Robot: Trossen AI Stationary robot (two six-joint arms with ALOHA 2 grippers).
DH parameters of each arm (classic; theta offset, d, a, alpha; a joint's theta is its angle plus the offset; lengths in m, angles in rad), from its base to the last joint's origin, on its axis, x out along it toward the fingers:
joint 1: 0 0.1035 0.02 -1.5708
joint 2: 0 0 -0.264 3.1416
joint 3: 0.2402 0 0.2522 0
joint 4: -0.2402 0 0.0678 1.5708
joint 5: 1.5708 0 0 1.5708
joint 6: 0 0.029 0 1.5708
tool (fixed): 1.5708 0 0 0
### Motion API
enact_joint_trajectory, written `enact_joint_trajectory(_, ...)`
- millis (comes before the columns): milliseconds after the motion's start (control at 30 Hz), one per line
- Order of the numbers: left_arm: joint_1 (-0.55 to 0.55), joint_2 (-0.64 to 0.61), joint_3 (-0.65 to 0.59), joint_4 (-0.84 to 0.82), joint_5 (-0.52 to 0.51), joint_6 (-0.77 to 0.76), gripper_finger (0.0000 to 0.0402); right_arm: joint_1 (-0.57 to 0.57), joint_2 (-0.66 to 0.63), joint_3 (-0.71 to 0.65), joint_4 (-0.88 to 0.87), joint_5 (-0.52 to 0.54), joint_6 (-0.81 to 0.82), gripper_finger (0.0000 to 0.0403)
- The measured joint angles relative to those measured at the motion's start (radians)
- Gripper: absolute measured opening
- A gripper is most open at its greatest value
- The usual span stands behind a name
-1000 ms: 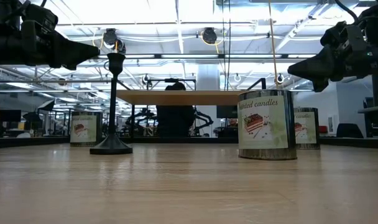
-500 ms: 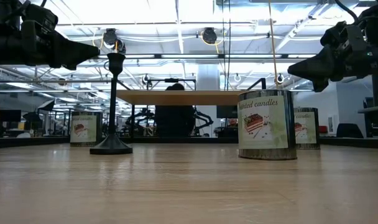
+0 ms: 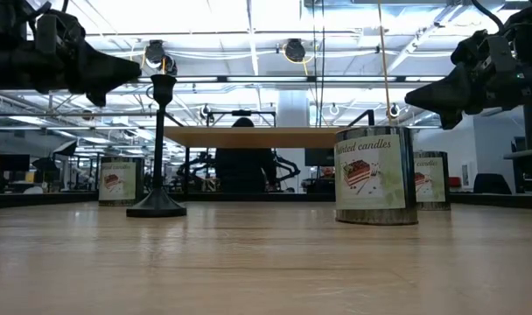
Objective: Pick & Place candle stick holders
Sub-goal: Put the top black candle holder on the shelf
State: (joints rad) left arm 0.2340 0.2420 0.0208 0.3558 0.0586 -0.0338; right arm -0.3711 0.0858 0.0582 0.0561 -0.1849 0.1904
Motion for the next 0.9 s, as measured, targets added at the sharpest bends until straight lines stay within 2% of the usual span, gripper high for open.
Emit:
enact_joint_trajectory(267, 0.000, 0.000, 0.000, 0.006, -0.034, -0.009, 0.0081, 0.000, 0.000, 0.000, 0.000, 0.000, 0.000, 0.0034)
enact_joint_trajectory(433, -0.001, 0.001, 0.000, -0.023, 0.049, -0.014, 0.0081, 0.000, 0.000, 0.000, 0.000, 0.000, 0.000, 0.0034)
enact_joint_trajectory(600, 0.000, 0.053, 0.003, -0.010, 0.060, -0.014, 0.0086, 0.000, 0.000, 0.000, 0.000, 0.000, 0.000, 0.0034)
enact_joint_trajectory(700, 0.000, 0.113, 0.015, -0.012, 0.086, 0.013, 0.0106, 0.000, 0.000, 0.000, 0.000, 0.000, 0.000, 0.0034)
enact_joint_trajectory(900, 0.000, 0.241, 0.029, -0.057, 0.111, 0.049, 0.0186, 0.000, 0.000, 0.000, 0.001, 0.000, 0.000, 0.0034)
